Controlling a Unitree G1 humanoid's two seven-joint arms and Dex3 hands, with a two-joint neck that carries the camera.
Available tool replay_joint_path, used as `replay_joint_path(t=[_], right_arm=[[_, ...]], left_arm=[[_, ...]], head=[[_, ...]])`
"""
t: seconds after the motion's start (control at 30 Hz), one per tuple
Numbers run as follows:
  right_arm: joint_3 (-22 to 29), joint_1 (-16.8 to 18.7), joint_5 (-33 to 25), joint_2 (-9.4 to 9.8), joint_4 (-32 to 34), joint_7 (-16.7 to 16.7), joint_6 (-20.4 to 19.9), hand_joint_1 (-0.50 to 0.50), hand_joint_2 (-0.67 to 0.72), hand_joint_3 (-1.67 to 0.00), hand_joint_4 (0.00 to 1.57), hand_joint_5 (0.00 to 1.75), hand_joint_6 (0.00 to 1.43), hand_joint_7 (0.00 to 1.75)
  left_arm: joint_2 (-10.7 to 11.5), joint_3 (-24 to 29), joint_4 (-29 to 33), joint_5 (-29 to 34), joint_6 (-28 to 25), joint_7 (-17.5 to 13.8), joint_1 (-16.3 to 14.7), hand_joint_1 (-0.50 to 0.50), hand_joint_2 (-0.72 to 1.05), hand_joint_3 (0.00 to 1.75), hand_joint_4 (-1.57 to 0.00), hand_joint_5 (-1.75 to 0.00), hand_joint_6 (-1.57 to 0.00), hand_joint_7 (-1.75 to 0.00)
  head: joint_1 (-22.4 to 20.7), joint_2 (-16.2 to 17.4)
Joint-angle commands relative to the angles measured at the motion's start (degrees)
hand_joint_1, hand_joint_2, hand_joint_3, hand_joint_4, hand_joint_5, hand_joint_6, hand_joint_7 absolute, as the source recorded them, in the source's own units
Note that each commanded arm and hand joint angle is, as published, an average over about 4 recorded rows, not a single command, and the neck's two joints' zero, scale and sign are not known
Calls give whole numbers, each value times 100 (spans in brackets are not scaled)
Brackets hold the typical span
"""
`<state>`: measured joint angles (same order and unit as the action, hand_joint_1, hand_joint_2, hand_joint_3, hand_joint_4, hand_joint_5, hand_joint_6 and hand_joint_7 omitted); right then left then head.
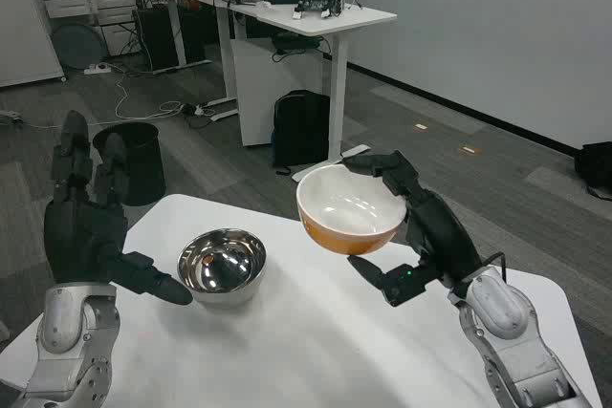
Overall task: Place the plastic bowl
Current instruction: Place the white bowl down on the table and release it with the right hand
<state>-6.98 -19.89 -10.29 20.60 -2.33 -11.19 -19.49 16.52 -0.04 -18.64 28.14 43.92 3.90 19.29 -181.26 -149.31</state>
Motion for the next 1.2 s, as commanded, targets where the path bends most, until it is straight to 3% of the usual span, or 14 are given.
replay_joint_path(t=[0.03, 0.5, 0.63, 0.9, 1.2], right_arm=[[135, 29, 10, -30, 116, -6, -96, -44, -60, -140, 157, 97, 137, 91], [126, 29, 10, -39, 94, -6, -99, -43, -60, -143, 157, 97, 137, 91], [126, 29, 12, -39, 90, -6, -99, -45, -60, -143, 157, 97, 137, 91], [91, 78, 207, -30, 17, -2, -69, -46, -60, -143, 157, 97, 137, 91], [34, 359, 585, -47, -233, 29, -117, -43, -60, -143, 157, 97, 137, 91]], left_arm=[[18, 21, -26, 7, 59, -12, -71, -37, -52, 9, 0, 0, 0, 0], [18, 26, -26, 7, 60, -12, -74, -37, -55, 9, 0, 0, 0, 0], [18, 21, -26, 7, 64, -16, -74, -37, -48, 9, 0, 0, 0, 0], [18, 21, -26, 7, 64, -12, -74, -39, -55, 9, 0, 0, 0, 0], [18, 24, -28, 22, 64, -12, -72, -39, -50, 9, 0, 0, 0, 0]], head=[[-141, -56], [-113, 14], [-105, 28], [-95, 35], [-54, 50]])
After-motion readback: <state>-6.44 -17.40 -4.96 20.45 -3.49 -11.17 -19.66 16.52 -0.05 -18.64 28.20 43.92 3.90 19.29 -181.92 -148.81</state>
